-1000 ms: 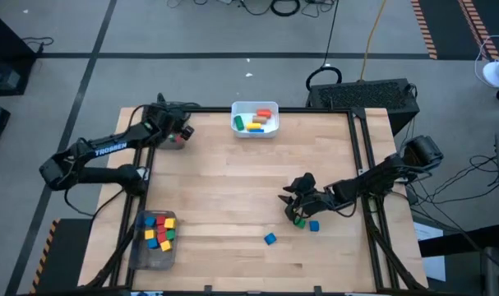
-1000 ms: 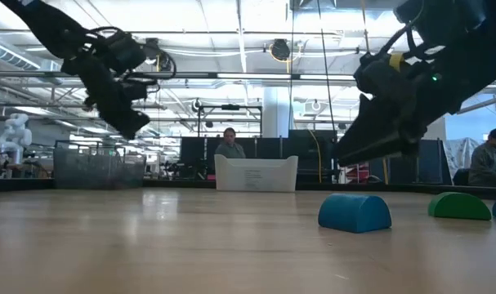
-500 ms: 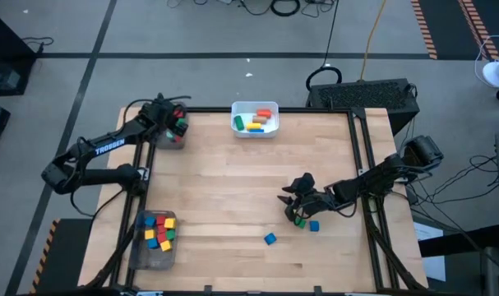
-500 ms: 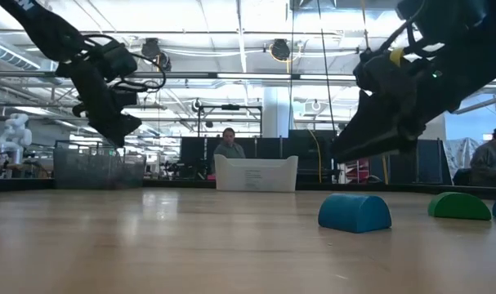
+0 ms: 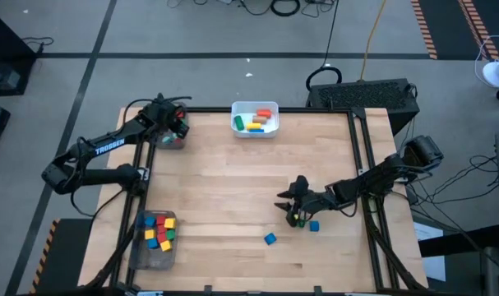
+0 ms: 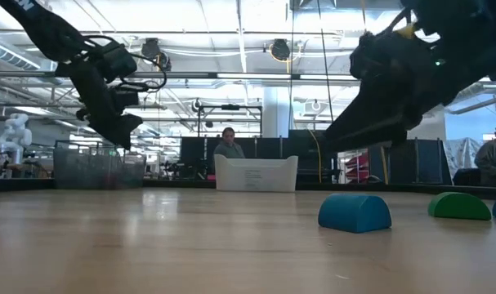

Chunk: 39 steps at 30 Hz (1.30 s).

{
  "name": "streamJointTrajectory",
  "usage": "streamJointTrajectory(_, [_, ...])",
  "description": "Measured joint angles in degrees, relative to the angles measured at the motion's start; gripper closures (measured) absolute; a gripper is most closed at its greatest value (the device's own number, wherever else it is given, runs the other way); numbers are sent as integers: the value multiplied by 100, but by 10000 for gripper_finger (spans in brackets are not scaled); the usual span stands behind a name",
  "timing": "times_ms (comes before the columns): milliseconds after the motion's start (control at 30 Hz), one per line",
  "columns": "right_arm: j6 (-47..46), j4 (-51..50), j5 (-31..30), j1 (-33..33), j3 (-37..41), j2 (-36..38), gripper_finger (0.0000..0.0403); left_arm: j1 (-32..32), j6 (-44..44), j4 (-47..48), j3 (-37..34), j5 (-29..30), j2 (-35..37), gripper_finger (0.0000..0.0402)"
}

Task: Sort blocks by size
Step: Put the dark blue semicircle block into the top black bin

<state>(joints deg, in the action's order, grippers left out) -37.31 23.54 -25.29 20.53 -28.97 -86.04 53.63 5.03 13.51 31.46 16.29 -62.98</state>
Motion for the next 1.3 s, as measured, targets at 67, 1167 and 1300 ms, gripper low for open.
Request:
streamJointTrajectory(67, [144,102,311,0,0,0,241,-6,23,-4,0,-277,0,179])
streamJointTrajectory(1167, [2108,395,2210,791,-1266,-2072,160,-5644,-1078,-847,4,-1132,45,178])
streamJointTrajectory(1300, [2011,183,2037,844,-1269,-2068,183,-6326,-1210,-1218,4,-622,39,178])
